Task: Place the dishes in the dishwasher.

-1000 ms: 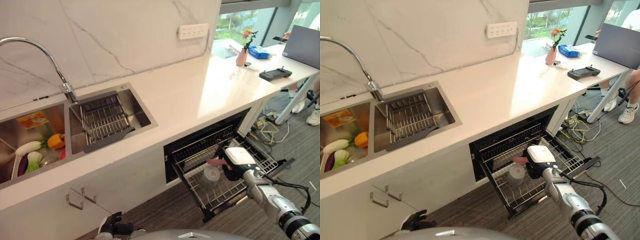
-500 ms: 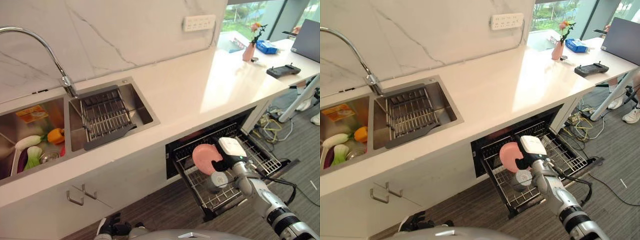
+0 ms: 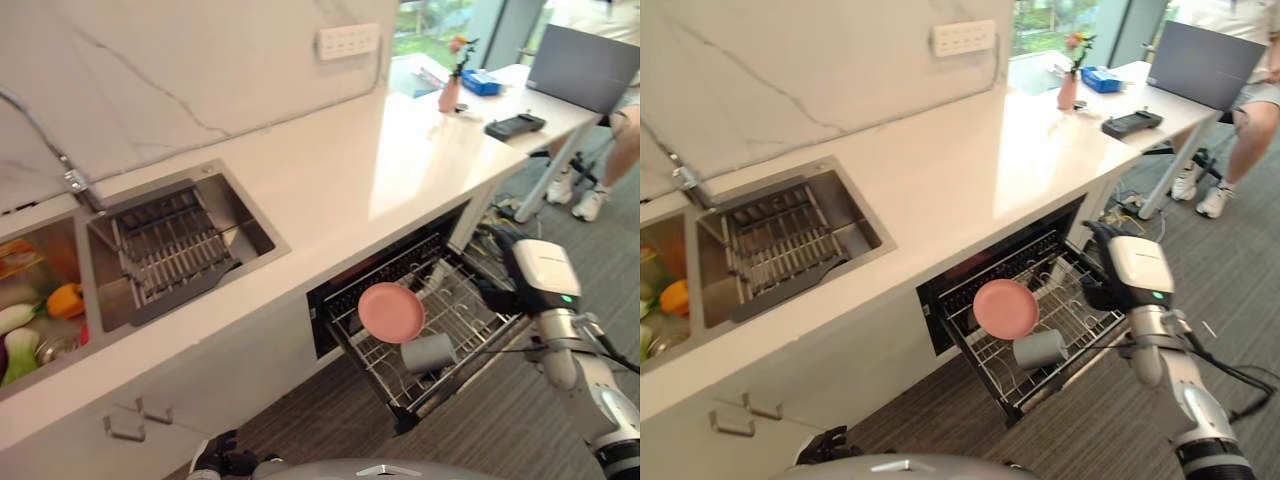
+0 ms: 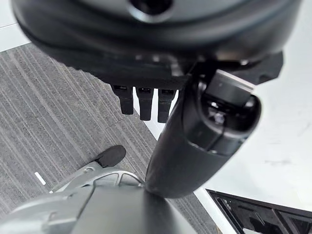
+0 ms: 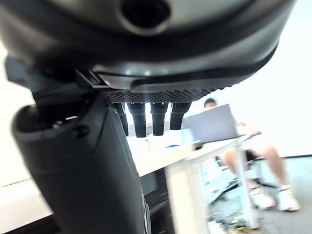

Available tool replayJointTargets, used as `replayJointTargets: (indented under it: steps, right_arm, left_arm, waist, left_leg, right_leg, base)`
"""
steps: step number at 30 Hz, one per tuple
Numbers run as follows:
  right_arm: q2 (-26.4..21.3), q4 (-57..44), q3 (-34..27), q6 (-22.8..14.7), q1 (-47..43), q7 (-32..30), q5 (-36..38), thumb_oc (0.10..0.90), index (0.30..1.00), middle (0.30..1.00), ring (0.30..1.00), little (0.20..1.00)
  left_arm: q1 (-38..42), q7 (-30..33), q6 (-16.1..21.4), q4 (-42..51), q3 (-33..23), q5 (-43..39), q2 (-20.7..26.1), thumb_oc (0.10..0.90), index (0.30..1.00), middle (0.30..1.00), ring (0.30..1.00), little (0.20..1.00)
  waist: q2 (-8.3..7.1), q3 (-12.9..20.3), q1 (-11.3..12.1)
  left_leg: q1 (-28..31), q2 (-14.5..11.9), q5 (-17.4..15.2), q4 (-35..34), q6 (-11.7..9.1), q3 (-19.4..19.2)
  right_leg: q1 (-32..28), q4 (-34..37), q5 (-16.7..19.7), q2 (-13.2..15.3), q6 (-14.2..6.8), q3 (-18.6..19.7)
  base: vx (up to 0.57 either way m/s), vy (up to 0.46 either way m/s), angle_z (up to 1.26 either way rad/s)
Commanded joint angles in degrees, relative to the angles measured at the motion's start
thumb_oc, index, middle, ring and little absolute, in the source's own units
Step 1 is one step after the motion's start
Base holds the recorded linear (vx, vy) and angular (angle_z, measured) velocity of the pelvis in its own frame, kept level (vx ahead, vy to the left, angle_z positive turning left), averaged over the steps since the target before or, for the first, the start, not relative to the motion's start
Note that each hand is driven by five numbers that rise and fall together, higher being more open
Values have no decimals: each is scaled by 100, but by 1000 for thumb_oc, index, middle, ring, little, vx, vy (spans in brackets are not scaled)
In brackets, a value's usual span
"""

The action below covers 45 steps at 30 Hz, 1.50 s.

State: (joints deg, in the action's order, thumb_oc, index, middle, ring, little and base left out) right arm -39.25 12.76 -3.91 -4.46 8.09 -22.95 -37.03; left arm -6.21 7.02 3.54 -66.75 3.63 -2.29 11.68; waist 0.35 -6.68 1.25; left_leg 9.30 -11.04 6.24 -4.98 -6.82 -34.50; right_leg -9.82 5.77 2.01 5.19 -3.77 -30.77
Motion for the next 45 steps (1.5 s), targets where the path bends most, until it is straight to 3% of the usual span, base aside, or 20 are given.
replayJointTargets:
  steps: [1, 5, 9, 11, 13, 14, 18, 20, 22, 23, 24, 25, 29, 33, 34, 39, 45]
  right_arm:
    - [-174, 552, -963, 528, 234, -659, 586, 414, 321, 321, 321, 321]
    - [225, 889, -1206, 619, 740, -583, 905, 400, 300, 300, 300, 300]
    - [888, 1571, -599, 577, 784, -338, 1309, 400, 300, 300, 300, 300]
    - [996, 1711, -375, 525, 702, -282, 1379, 400, 300, 300, 300, 300]
    - [1130, 2046, 466, 332, 272, -26, 1422, 400, 300, 300, 300, 300]
    - [1131, 2087, 496, 319, 234, -36, 1427, 400, 300, 300, 300, 300]
    - [1240, 2220, 1760, 101, -501, 362, 1113, 400, 300, 300, 300, 300]
    - [1281, 2270, 1933, 72, -685, 391, 1071, 400, 300, 300, 300, 300]
    - [1366, 2484, 2204, -23, -1132, 391, 1186, 400, 300, 300, 300, 300]
    - [1372, 2518, 2210, -38, -1156, 381, 1195, 400, 300, 300, 300, 300]
    - [1382, 2773, 2277, -99, -1394, 350, 1298, 400, 300, 300, 300, 300]
    - [1384, 2782, 2280, -104, -1401, 346, 1298, 400, 300, 300, 300, 300]
    - [1148, 2982, 2157, -210, -1972, 195, 1533, 400, 300, 300, 300, 300]
    - [849, 2929, 2104, -294, -2330, 123, 1581, 400, 300, 300, 300, 300]
    - [613, 2819, 2150, -359, -2607, 116, 1558, 400, 300, 300, 300, 300]
    - [188, 2747, 2326, -440, -3182, 111, 1414, 400, 300, 300, 300, 300]
    - [404, 2529, 2492, -507, -3354, 154, 1530, 400, 300, 300, 300, 300]
  left_arm:
    - [195, -112, 182, -199, 164, -282, -361, 800, 900, 900, 900, 900]
    - [256, -158, 203, -110, 145, -522, -367, 800, 900, 900, 900, 900]
    - [299, -187, 172, 71, 290, -758, -361, 800, 900, 900, 900, 900]
    - [295, -185, 160, 23, 302, -758, -361, 800, 900, 900, 900, 900]
    - [231, -167, 155, 6, 376, -744, -328, 800, 900, 900, 900, 900]
    - [229, -165, 156, 10, 358, -743, -324, 800, 900, 900, 900, 900]
    - [176, -169, 111, -169, 443, -510, -275, 800, 900, 900, 900, 900]
    - [138, -183, 105, -156, 474, -474, -268, 800, 900, 900, 900, 900]
    - [75, -184, 119, -64, 544, -489, -227, 800, 900, 900, 900, 900]
    - [75, -184, 116, -55, 546, -493, -223, 800, 900, 900, 900, 900]
    - [35, -212, 133, 76, 626, -510, -194, 800, 900, 900, 900, 900]
    - [35, -212, 132, 78, 624, -510, -194, 800, 900, 900, 900, 900]
    - [-87, -261, 128, 122, 728, -424, -38, 800, 900, 900, 900, 900]
    - [-137, -248, 120, -98, 661, -311, 53, 800, 900, 900, 900, 900]
    - [-180, -249, 106, -245, 613, -257, 108, 800, 900, 900, 900, 900]
    - [-239, -320, 117, -447, 612, -185, 158, 800, 900, 900, 900, 900]
    - [-206, -290, 153, -462, 555, -334, 153, 800, 900, 900, 900, 900]
  waist:
    - [104, 227, -210]
    - [114, 229, -299]
    - [178, 171, -311]
    - [188, 158, -295]
    - [241, 113, -160]
    - [235, 111, -181]
    - [323, 89, 174]
    - [340, 91, 243]
    - [400, 102, 529]
    - [398, 100, 515]
    - [453, 108, 701]
    - [453, 107, 690]
    - [572, 227, 1120]
    - [543, 278, 1328]
    - [495, 277, 1494]
    - [416, 196, 1727]
    - [355, 5, 1818]
  left_leg:
    - [-379, -272, 3, 403, -20, -50]
    - [-394, -265, 33, 362, -27, -54]
    - [-448, -248, 103, 307, -30, 35]
    - [-458, -240, 115, 300, -31, 53]
    - [-512, -217, 161, 290, -42, 141]
    - [-517, -218, 163, 290, -44, 146]
    - [-658, -209, 295, 245, -81, 326]
    - [-683, -203, 322, 233, -87, 389]
    - [-788, -207, 385, 239, -100, 556]
    - [-799, -207, 387, 242, -101, 573]
    - [-892, -212, 431, 243, -108, 720]
    - [-898, -212, 432, 245, -108, 731]
    - [-1073, -165, 504, 193, -112, 1109]
    - [-1201, -121, 547, 175, -114, 1305]
    - [-1275, -117, 575, 191, -127, 1390]
    - [-1501, -122, 628, 184, -137, 1570]
    - [-1671, -84, 634, 153, -80, 1646]
  right_leg:
    - [42, -112, -236, 434, -431, -187]
    - [83, -114, -226, 453, -430, -187]
    - [56, -114, -260, 445, -409, -246]
    - [42, -113, -272, 443, -404, -271]
    - [27, -112, -298, 436, -387, -331]
    - [28, -111, -300, 434, -385, -336]
    - [-43, -109, -364, 432, -346, -586]
    - [-89, -106, -384, 420, -338, -663]
    - [-182, -107, -413, 421, -314, -884]
    - [-183, -107, -416, 420, -314, -900]
    - [-256, -108, -428, 442, -304, -1129]
    - [-258, -108, -428, 441, -304, -1140]
    - [-506, -104, -426, 522, -337, -1794]
    - [-603, -113, -442, 545, -335, -2122]
    - [-624, -120, -460, 528, -319, -2240]
    - [-569, -132, -525, 468, -279, -2393]
    - [-373, -192, -494, 531, -297, -2323]
  base:
    - [3, -1, -45]
    - [4, -13, -26]
    - [-3, -14, -16]
    - [0, 0, 0]
    - [1, 25, 11]
    - [-11, 26, 15]
    - [-14, 30, 34]
    - [14, 18, 58]
    - [2, 22, 63]
    - [-25, 26, 55]
    - [-20, 15, 42]
    - [-22, 39, 52]
    - [26, 50, 76]
    - [36, 35, 104]
    - [31, 17, 81]
    - [41, 20, 51]
    - [37, 39, 21]
